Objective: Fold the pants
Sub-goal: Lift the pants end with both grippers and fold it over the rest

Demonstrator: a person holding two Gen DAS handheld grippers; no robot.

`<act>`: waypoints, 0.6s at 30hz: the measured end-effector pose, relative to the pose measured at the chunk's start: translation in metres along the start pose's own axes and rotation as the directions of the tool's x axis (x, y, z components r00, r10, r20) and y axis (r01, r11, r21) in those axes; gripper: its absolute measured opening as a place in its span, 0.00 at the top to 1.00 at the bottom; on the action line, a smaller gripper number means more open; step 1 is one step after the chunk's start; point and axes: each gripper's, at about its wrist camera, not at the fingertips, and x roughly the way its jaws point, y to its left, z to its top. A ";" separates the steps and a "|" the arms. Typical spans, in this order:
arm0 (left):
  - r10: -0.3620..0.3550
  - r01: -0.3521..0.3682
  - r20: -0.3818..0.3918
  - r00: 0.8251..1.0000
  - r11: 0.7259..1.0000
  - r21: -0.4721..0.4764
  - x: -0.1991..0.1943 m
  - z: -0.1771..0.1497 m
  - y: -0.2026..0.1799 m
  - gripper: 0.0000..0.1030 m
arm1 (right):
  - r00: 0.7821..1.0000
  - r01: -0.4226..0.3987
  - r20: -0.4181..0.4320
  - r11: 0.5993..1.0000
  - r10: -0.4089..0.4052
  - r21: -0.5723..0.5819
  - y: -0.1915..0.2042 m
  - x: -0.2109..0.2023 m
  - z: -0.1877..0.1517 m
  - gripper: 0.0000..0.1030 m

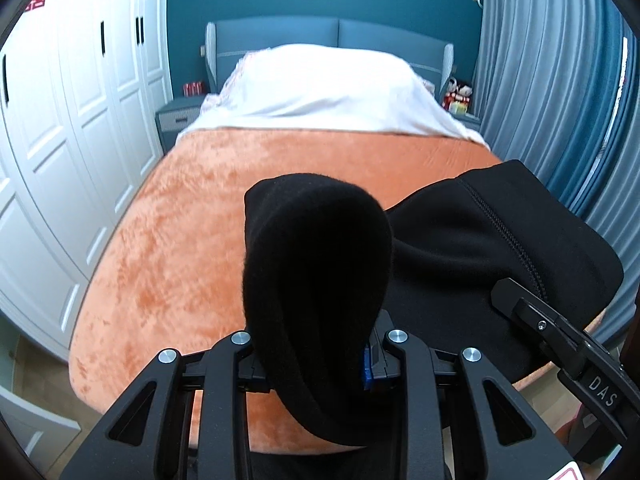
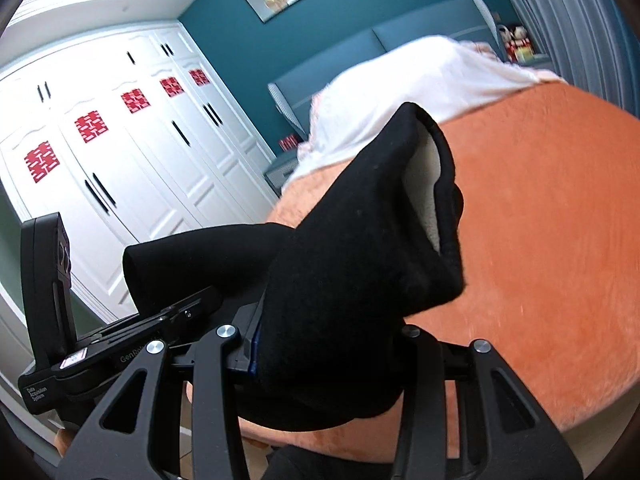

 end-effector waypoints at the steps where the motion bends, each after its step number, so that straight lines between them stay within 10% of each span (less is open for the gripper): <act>1: 0.000 -0.001 0.013 1.000 1.000 0.004 -0.001 0.004 0.002 0.75 | 1.000 -0.003 0.011 1.000 0.003 -0.010 0.003 -0.003 0.004 0.63; 18: 0.032 -0.038 0.178 0.984 0.999 0.031 -0.016 0.084 0.000 0.75 | 0.984 -0.061 0.158 0.993 0.077 -0.102 0.047 0.029 0.085 0.63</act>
